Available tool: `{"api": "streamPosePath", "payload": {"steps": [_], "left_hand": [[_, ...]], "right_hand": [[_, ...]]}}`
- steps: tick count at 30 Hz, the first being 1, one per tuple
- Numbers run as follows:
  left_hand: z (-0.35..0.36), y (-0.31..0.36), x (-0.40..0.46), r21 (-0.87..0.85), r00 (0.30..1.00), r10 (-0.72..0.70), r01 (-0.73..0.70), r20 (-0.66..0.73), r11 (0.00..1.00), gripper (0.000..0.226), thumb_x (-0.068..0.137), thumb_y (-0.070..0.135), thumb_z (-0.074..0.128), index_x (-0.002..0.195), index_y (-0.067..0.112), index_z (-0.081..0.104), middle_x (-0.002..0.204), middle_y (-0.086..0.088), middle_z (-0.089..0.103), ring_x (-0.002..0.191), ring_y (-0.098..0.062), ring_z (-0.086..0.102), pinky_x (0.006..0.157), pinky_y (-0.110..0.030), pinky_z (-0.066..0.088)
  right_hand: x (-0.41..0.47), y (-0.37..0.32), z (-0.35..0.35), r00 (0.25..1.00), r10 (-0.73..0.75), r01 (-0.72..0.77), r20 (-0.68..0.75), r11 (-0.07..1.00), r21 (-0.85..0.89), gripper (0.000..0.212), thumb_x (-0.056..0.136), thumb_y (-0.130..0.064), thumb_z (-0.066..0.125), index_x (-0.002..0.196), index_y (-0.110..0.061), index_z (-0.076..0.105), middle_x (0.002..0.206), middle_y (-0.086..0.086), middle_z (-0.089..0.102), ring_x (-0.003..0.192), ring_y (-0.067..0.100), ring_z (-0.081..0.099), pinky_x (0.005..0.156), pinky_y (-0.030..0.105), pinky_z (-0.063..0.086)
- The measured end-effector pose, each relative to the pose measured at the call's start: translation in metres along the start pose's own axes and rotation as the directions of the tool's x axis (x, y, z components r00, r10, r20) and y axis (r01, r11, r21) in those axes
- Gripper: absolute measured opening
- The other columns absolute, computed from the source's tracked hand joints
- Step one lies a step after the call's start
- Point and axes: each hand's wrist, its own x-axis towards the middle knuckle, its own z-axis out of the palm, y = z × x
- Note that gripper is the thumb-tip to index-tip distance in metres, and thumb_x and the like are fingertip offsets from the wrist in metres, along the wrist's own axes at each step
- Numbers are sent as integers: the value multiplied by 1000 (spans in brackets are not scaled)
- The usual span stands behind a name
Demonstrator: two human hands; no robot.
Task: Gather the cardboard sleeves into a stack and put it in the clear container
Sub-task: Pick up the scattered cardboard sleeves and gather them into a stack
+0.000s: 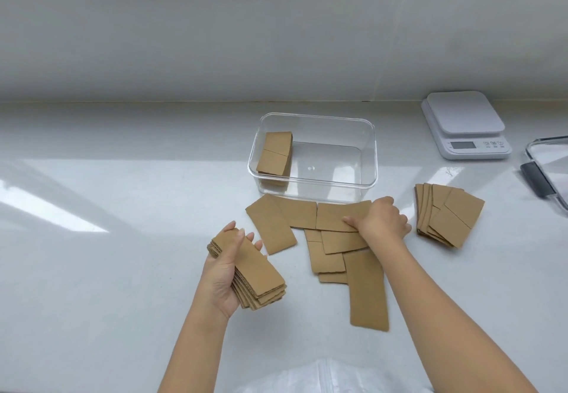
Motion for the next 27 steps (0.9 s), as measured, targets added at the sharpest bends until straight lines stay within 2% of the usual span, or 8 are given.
{"api": "streamPosePath", "payload": {"steps": [5, 8, 9, 15, 18, 22, 25, 27], "left_hand": [[-6, 0, -2, -18, 1000, -7, 6, -28, 1000, 21, 85, 14, 63, 101, 28, 62, 104, -10, 65, 89, -22, 66, 77, -42, 53], [-11, 2, -5, -27, 999, 7, -8, -32, 1000, 20, 86, 13, 63, 100, 28, 62, 104, -10, 65, 89, -23, 66, 79, -43, 53], [-13, 2, -5, -30, 999, 11, -12, -38, 999, 20, 86, 13, 63, 99, 27, 62, 104, -10, 64, 89, -23, 66, 79, -44, 52], [-19, 0, -10, -45, 999, 1, -3, -38, 999, 19, 86, 12, 62, 99, 27, 61, 107, -11, 64, 89, -23, 66, 78, -44, 53], [-17, -3, -15, -36, 1000, -4, 3, -29, 999, 19, 87, 12, 62, 99, 27, 62, 105, -11, 64, 89, -23, 66, 77, -44, 53], [-17, -6, -20, -17, 1000, -3, 3, -25, 1000, 20, 87, 12, 62, 100, 27, 62, 104, -11, 65, 88, -23, 66, 73, -41, 55], [-16, -6, -21, -8, 1000, 1, -1, -30, 1000, 21, 87, 11, 61, 100, 26, 62, 104, -11, 64, 88, -23, 66, 72, -41, 55], [-14, -7, -22, -5, 1000, -2, 2, -30, 1000, 21, 87, 10, 62, 101, 26, 62, 105, -12, 64, 88, -24, 66, 73, -43, 54]], "right_hand": [[1, 7, -7, 996, -26, 11, 81, 984, 179, 46, 69, -48, 76, 87, -10, 57, 98, 8, 67, 97, 31, 59, 87, 39, 39], [2, 19, -26, 966, -81, -90, 245, 786, 611, 38, 78, -37, 73, 93, -4, 63, 96, 9, 66, 87, 28, 59, 82, 37, 49], [1, 24, -35, 949, -109, -131, 295, 717, 685, 33, 81, -34, 71, 92, -4, 62, 94, 10, 64, 84, 27, 59, 78, 36, 50], [1, 57, -71, 840, -397, -117, 371, 534, 837, 16, 90, -15, 56, 98, -3, 64, 89, 9, 70, 77, 16, 68, 68, 30, 60], [-10, 68, -74, 796, -482, 18, 368, 625, 780, 9, 85, -4, 63, 93, -7, 67, 79, 6, 73, 75, 20, 68, 68, 31, 58], [-29, 70, -76, 744, -559, 347, 365, 791, 504, 33, 69, 4, 76, 91, -20, 70, 78, 3, 63, 71, 16, 60, 66, 26, 50], [-45, 62, -66, 661, -595, 509, 456, 803, 311, 40, 63, -1, 80, 94, -24, 71, 72, -6, 60, 62, 7, 57, 58, 17, 46], [-51, 58, -52, 641, -612, 577, 463, 782, 236, 42, 62, -3, 81, 97, -24, 68, 81, -7, 62, 71, 8, 60, 57, 14, 44]]}}
